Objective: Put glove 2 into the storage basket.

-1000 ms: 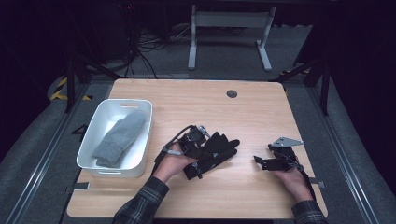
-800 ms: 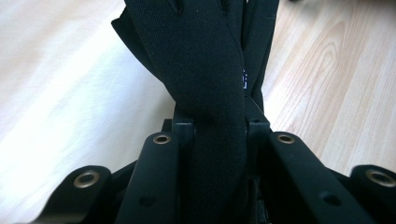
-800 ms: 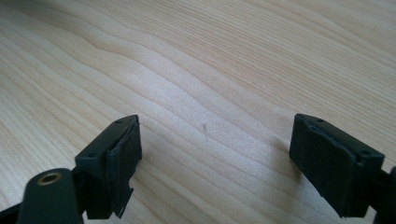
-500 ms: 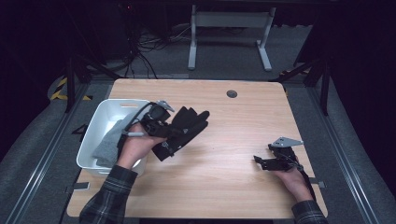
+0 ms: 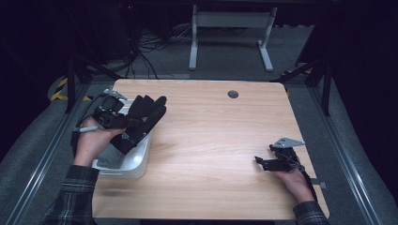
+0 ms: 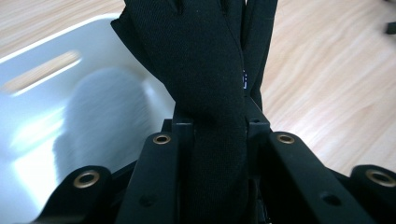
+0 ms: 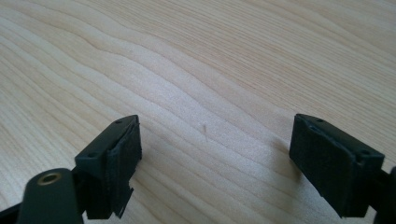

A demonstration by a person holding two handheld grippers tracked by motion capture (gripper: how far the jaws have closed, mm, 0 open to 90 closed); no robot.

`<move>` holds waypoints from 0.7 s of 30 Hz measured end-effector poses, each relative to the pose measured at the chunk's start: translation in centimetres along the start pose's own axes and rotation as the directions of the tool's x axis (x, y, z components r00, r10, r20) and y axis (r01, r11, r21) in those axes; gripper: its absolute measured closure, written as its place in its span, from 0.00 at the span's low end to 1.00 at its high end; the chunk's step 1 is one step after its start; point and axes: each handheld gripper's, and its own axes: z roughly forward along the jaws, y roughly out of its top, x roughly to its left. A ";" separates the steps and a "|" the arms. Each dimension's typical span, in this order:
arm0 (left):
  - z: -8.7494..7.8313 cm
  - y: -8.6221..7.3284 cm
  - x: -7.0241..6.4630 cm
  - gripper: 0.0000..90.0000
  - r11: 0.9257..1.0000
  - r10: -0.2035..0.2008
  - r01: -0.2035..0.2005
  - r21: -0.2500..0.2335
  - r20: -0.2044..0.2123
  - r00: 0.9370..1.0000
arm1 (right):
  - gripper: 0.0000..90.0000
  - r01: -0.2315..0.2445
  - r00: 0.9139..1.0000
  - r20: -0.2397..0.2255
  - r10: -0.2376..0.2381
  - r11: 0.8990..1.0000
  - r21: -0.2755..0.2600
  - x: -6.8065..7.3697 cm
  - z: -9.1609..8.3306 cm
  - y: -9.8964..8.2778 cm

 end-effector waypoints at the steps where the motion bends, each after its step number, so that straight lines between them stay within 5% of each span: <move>1: -0.1 -0.5 0.7 0.83 1.000 -0.016 0.016 0.002 -0.009 1.000 | 0.19 0.000 1.000 0.000 0.000 1.000 0.000 0.0 0.0 0.0; 15: 1.6 -3.0 4.9 0.82 0.988 -0.139 0.139 0.067 -0.007 0.990 | 0.19 0.000 1.000 0.002 0.000 1.000 0.000 0.0 0.0 0.0; 18: 2.1 -3.3 5.4 0.79 0.988 -0.133 0.137 0.072 -0.062 0.989 | 0.19 -0.001 1.000 0.001 0.001 1.000 0.000 0.0 0.0 0.0; 21: 2.2 -3.3 5.6 0.57 0.988 -0.129 0.138 0.063 -0.132 0.983 | 0.19 -0.001 1.000 0.002 0.001 1.000 0.000 0.0 0.0 0.0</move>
